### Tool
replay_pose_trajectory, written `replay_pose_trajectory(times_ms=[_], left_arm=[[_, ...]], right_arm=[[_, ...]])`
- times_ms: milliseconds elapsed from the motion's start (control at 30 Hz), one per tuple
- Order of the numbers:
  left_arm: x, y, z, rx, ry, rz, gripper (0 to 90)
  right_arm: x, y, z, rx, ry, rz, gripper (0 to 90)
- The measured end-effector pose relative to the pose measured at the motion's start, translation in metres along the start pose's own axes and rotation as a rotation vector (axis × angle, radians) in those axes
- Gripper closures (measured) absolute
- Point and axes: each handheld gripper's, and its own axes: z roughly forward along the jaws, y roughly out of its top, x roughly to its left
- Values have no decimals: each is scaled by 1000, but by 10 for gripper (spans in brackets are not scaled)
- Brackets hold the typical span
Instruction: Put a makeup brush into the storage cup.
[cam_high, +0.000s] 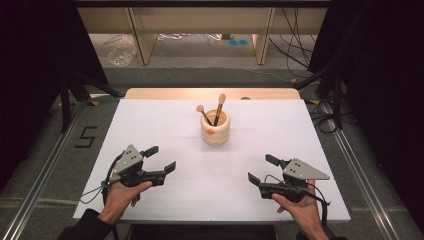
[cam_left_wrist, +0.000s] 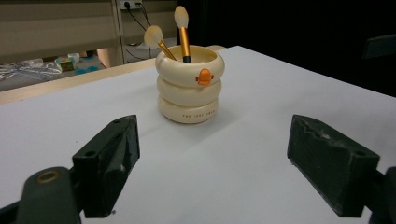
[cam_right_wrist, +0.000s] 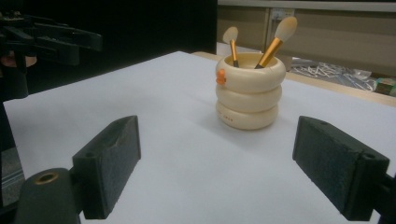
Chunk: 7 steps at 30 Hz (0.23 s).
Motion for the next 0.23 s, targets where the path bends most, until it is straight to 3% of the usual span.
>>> replay_pose_trajectory(times_ms=[67,233], left_arm=[[1,0,0,1,0,12,169],[0,0,0,1,0,-3,169]], right_arm=[[0,0,0,-7,4,2,163],[-1,0,0,1,-7,-1,162]])
